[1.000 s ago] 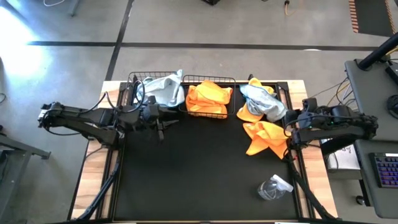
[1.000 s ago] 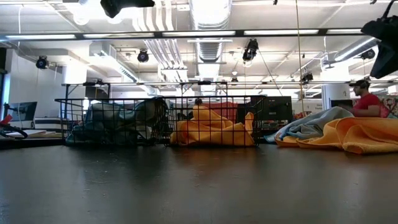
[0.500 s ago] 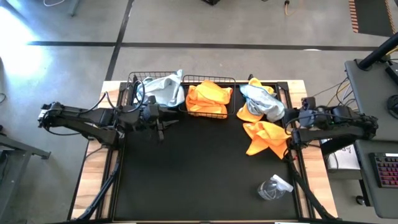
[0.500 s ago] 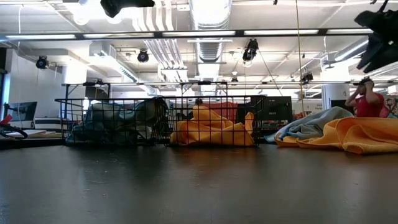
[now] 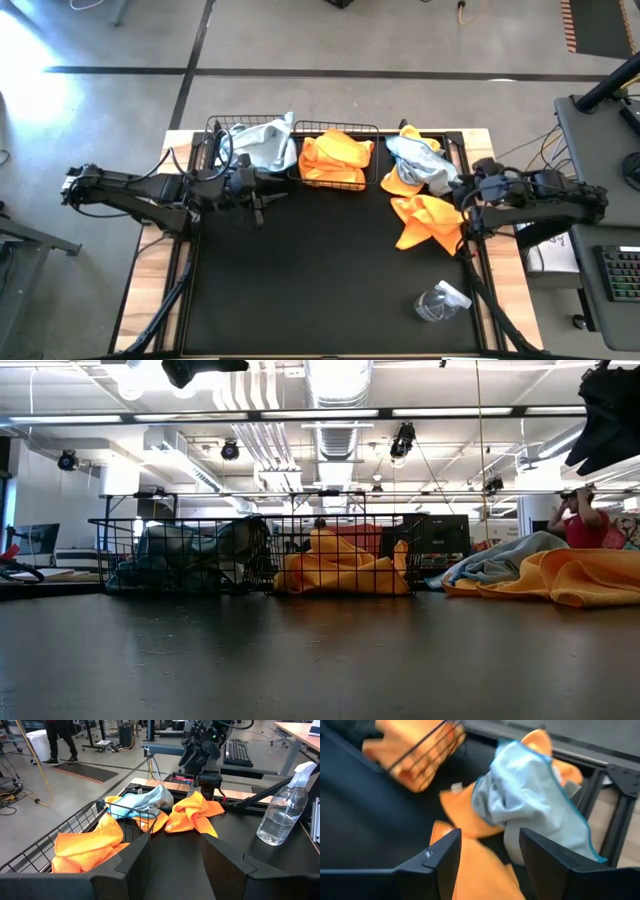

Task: Sort microfiber towel by color & place in baskets
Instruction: Put the blue towel into the left black wire basket

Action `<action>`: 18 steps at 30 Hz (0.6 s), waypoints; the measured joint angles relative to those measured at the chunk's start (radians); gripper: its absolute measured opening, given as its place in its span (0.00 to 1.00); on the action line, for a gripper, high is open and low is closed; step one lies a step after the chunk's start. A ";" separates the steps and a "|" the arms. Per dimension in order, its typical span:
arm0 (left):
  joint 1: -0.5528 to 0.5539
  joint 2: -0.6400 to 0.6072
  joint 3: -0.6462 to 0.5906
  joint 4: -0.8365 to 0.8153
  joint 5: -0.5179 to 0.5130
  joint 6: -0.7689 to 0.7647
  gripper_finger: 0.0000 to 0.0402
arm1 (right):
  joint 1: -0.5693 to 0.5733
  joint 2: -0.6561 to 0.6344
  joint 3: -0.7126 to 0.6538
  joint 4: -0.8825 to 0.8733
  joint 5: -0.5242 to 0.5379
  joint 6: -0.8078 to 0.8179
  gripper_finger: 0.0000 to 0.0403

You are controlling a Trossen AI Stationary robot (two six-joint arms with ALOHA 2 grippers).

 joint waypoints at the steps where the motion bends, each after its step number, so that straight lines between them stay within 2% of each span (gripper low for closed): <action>1: 0.000 0.000 0.000 0.000 0.000 0.000 0.39 | 0.000 0.006 0.000 0.000 -0.025 -0.028 0.49; 4: 0.000 0.000 0.000 0.000 0.000 0.000 0.39 | 0.000 0.031 0.000 -0.003 -0.065 -0.116 0.50; 9: 0.000 0.000 0.000 0.000 0.000 0.000 0.39 | 0.000 0.101 0.000 -0.017 -0.070 -0.192 0.50; 18: 0.000 0.000 0.000 0.001 0.000 -0.003 0.39 | 0.000 0.239 0.000 -0.144 -0.073 -0.142 0.50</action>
